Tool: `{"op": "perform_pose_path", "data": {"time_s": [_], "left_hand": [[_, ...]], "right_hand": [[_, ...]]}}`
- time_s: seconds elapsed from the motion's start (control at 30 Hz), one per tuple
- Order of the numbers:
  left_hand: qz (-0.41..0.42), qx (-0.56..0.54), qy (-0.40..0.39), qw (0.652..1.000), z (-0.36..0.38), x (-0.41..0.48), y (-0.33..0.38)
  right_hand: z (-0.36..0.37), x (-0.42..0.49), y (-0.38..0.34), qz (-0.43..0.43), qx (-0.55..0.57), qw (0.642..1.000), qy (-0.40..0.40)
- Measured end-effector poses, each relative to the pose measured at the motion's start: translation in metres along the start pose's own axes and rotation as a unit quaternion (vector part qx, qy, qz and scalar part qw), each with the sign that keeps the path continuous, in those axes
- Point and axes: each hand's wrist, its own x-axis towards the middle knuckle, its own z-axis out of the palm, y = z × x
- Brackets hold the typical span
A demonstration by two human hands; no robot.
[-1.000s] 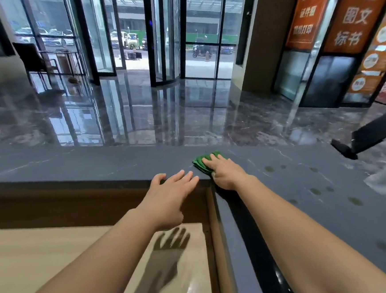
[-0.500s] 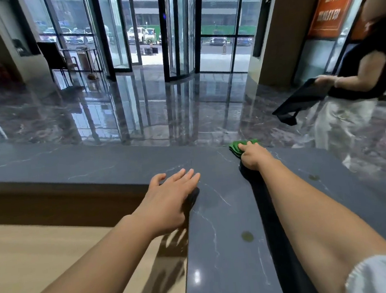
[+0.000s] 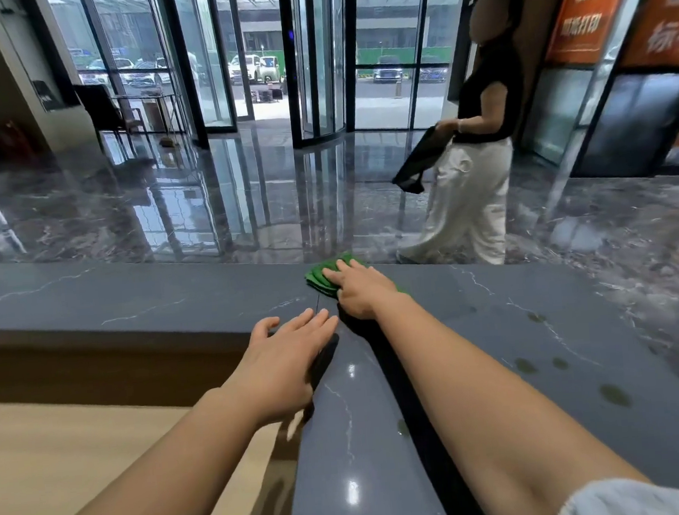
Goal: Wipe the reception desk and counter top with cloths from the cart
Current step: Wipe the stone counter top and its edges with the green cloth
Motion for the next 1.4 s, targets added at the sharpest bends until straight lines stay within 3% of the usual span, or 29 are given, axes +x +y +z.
{"op": "perform_pose_path", "data": {"time_s": [0.4,0.53,0.67,0.8,0.97,1.23,1.4], "left_hand": [[0.017,0.007,-0.041,0.999,-0.004,0.029,0.05],[-0.007,0.001,-0.047,0.999,-0.004,0.038,0.059],[-0.035,0.009,-0.058,0.998,0.002,0.046,0.064],[-0.044,0.046,-0.068,0.996,0.001,0.054,0.07],[-0.068,0.062,-0.099,0.991,-0.001,0.061,0.071],[-0.074,0.085,-0.143,0.983,-0.01,0.068,0.08],[-0.082,0.096,-0.158,0.979,-0.011,0.072,0.083]], "right_hand": [[-0.02,-0.073,0.183,0.224,0.026,0.974,0.023],[-0.021,-0.084,0.199,0.263,0.037,0.964,0.019],[-0.015,-0.082,0.169,0.246,0.027,0.968,0.041],[-0.007,-0.082,0.124,0.167,0.011,0.985,0.05],[-0.002,-0.076,0.074,0.07,0.022,0.997,-0.018],[0.002,-0.073,0.1,0.045,-0.003,0.999,-0.011],[0.0,-0.061,0.145,0.104,0.005,0.995,0.005]]}}
